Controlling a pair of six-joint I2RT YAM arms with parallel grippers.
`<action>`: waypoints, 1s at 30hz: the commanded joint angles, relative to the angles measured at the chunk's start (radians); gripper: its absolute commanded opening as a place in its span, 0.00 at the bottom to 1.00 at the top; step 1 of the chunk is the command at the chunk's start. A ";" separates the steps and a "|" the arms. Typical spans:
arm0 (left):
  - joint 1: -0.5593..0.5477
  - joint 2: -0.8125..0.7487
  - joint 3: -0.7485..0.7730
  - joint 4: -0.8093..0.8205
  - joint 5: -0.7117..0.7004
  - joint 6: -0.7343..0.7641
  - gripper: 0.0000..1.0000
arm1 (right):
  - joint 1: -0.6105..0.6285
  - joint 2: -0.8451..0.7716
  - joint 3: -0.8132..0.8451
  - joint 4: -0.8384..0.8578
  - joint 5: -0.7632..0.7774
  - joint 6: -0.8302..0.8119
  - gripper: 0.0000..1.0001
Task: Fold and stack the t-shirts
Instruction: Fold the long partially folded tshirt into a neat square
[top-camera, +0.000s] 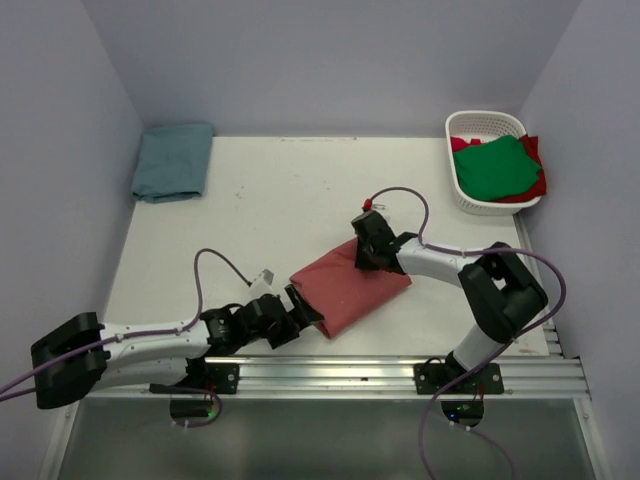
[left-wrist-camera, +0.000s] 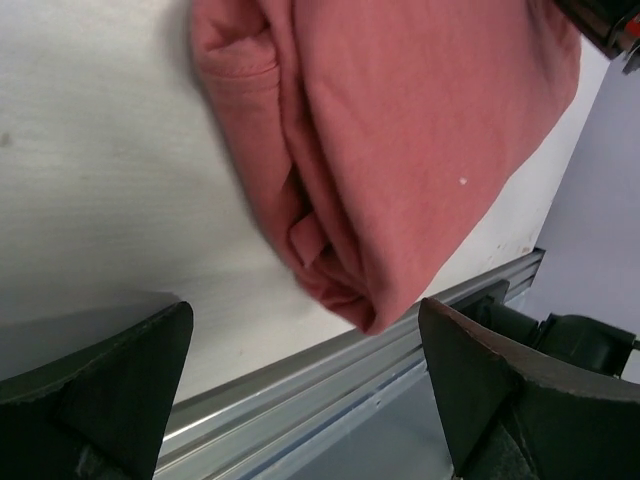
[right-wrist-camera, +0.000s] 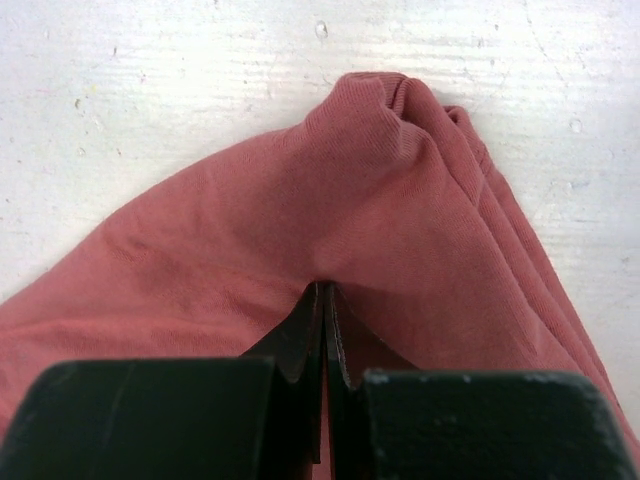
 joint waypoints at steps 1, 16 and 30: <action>-0.015 0.106 0.058 0.074 -0.123 -0.041 1.00 | -0.004 -0.022 -0.059 -0.081 -0.001 0.012 0.00; -0.030 0.504 0.199 0.218 -0.209 -0.104 1.00 | 0.022 -0.175 -0.206 -0.055 -0.058 0.066 0.00; -0.027 0.473 0.171 0.411 -0.287 0.043 0.00 | 0.025 -0.194 -0.222 -0.043 -0.061 0.070 0.00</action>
